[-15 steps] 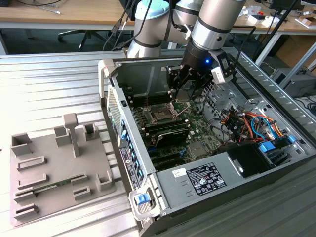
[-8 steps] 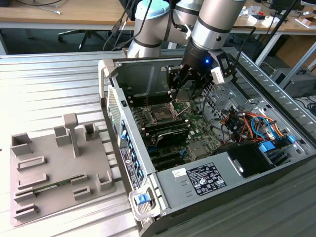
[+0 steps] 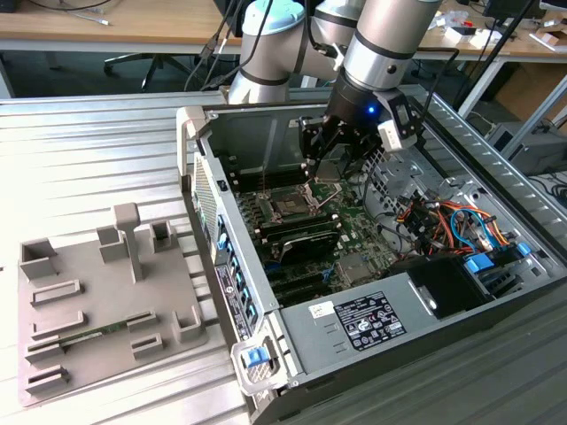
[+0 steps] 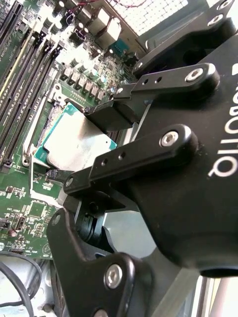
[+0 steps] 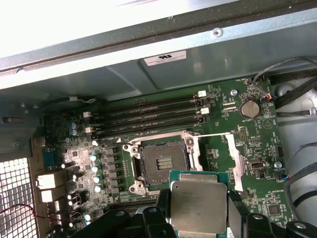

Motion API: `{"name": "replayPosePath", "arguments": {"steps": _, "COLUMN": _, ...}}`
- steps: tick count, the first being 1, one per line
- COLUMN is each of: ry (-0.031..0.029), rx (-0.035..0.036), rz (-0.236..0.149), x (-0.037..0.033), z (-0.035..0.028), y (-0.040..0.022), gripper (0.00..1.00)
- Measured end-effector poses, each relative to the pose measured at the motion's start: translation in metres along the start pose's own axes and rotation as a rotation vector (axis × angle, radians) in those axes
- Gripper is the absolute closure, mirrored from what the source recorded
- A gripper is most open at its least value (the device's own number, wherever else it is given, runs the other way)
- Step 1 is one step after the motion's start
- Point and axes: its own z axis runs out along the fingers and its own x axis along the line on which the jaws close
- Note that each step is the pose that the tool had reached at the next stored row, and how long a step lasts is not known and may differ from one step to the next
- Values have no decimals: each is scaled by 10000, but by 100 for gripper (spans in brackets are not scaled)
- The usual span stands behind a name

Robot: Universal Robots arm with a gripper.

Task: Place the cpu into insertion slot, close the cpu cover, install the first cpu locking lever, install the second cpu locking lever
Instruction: 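Place the cpu into insertion slot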

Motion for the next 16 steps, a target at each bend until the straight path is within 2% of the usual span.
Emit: {"name": "replayPosePath", "arguments": {"steps": 16, "ry": -11, "rx": -11, "rz": 509, "x": 0, "z": 0, "y": 0, "gripper": 45}}
